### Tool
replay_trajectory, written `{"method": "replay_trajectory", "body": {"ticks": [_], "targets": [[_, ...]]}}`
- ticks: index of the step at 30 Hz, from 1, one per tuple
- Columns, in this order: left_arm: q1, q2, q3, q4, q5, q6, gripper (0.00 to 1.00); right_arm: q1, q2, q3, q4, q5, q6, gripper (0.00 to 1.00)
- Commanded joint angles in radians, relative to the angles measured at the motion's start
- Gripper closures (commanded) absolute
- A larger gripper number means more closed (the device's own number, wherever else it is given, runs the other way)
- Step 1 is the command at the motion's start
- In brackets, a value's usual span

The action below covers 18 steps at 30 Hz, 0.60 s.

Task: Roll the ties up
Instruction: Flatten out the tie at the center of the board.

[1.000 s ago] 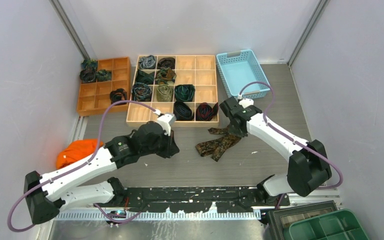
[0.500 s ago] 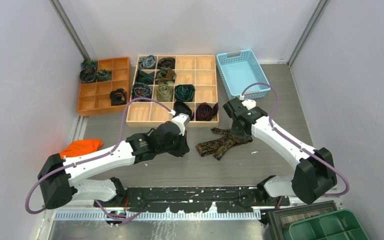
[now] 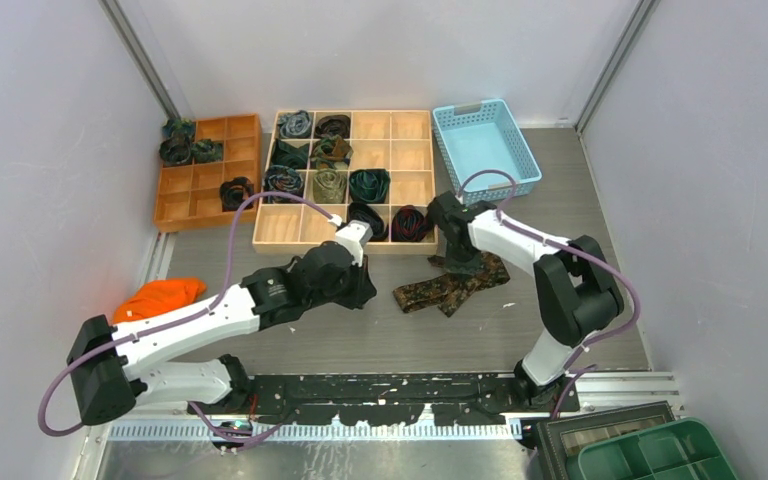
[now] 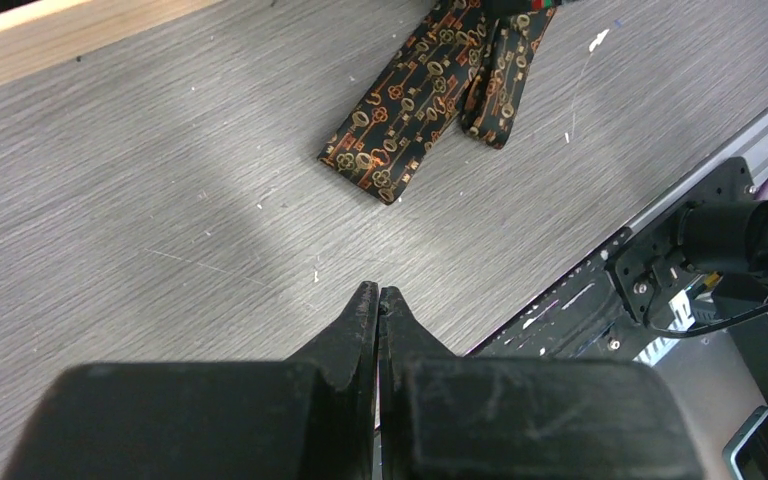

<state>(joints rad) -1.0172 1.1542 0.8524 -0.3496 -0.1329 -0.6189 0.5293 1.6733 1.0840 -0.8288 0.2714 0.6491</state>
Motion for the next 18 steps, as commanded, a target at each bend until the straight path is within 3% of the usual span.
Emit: {"method": "replay_trajectory", "body": {"ticks": [1, 13, 18], "targets": [[-0.004, -0.053, 0.001, 0.021, -0.033, 0.01, 1.0, -0.1, -0.062, 0.052, -0.039, 0.063, -0.036, 0.87], [-0.004, -0.084, -0.018, -0.004, -0.062, 0.02, 1.0, -0.335, -0.089, 0.065, -0.063, 0.092, -0.112, 0.84], [-0.004, -0.106, -0.018, -0.026, -0.099, 0.029, 1.0, -0.29, -0.232, 0.049, -0.064, -0.027, -0.115, 0.62]]}}
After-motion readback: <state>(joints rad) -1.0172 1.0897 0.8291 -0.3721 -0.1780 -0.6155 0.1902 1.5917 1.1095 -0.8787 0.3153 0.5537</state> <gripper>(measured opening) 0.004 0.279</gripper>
